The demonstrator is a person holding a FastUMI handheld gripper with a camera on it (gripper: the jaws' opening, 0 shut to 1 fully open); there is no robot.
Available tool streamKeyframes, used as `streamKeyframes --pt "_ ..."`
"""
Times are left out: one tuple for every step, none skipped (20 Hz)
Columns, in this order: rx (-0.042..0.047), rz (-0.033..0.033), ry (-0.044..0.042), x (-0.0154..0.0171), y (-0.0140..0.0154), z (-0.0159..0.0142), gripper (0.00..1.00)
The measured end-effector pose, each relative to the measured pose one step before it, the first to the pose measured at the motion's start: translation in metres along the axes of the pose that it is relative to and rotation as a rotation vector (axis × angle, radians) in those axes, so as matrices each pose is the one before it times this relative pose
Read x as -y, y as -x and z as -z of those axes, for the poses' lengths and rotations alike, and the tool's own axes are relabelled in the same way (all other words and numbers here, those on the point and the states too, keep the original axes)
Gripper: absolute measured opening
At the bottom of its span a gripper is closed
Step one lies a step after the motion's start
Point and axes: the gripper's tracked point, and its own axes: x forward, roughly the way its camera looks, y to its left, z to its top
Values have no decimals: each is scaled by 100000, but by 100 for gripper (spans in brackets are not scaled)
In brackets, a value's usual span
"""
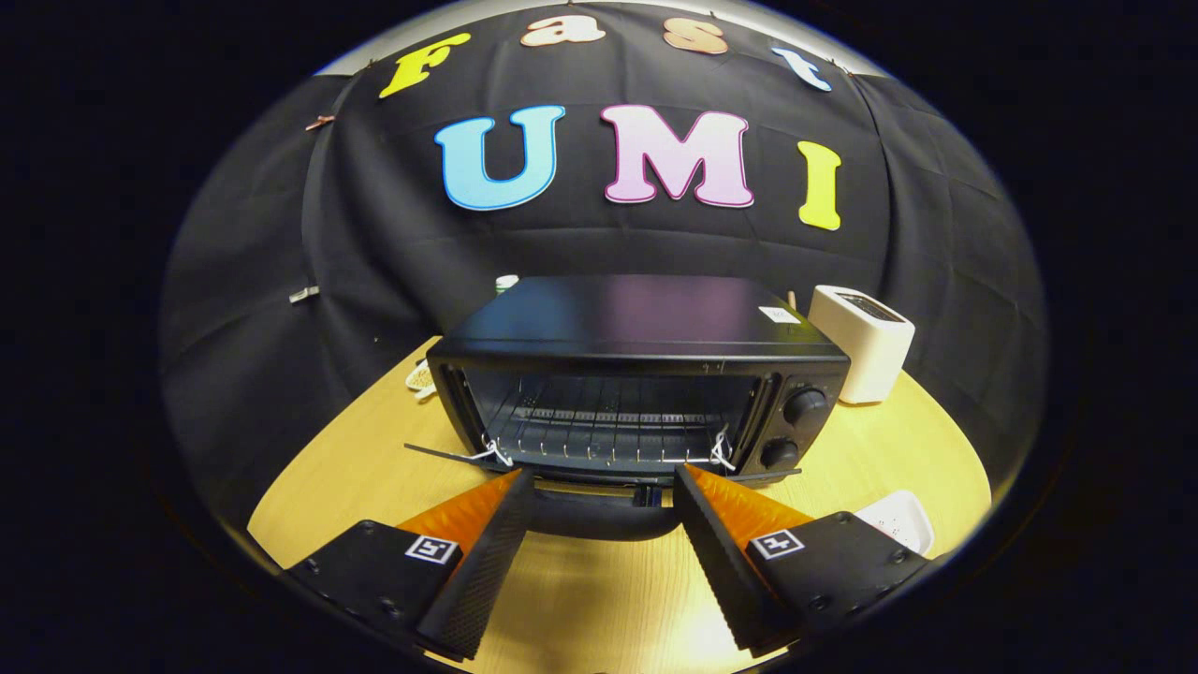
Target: Open the toaster oven, put the food inside, and close the toaster oven door.
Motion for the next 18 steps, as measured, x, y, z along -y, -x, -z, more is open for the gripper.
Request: streamKeyframes --pt "-807 -335 2345 -33 185 551 97" --pt "-529 -380 1134 59 466 570 98" --pt "-694 -393 160 107 235 516 98" --pt "-807 -457 86 -104 218 592 98" --pt "-1162 -526 783 -153 193 758 97" --pt "-1037 -653 1525 -332 113 809 97" --pt "-1497 -915 1743 -165 203 995 97" --pt "-3237 -1163 797 -132 24 1427 97" --pt "-4702 -1540 -674 -44 -181 1588 97" --pt "-5539 -734 -1442 114 -216 1732 97" --pt "-3748 594 -936 414 2 1210 98" --pt "-1907 93 -837 354 90 346 99" --pt "41 -255 -471 192 207 -35 99" --pt "1035 -379 292 315 424 -381 99" --pt "1027 -493 682 339 401 -361 99" --pt "502 -556 268 479 538 -336 99" --pt "-347 -735 -976 461 491 -376 99" --pt "-799 -495 -1229 628 459 -112 99"
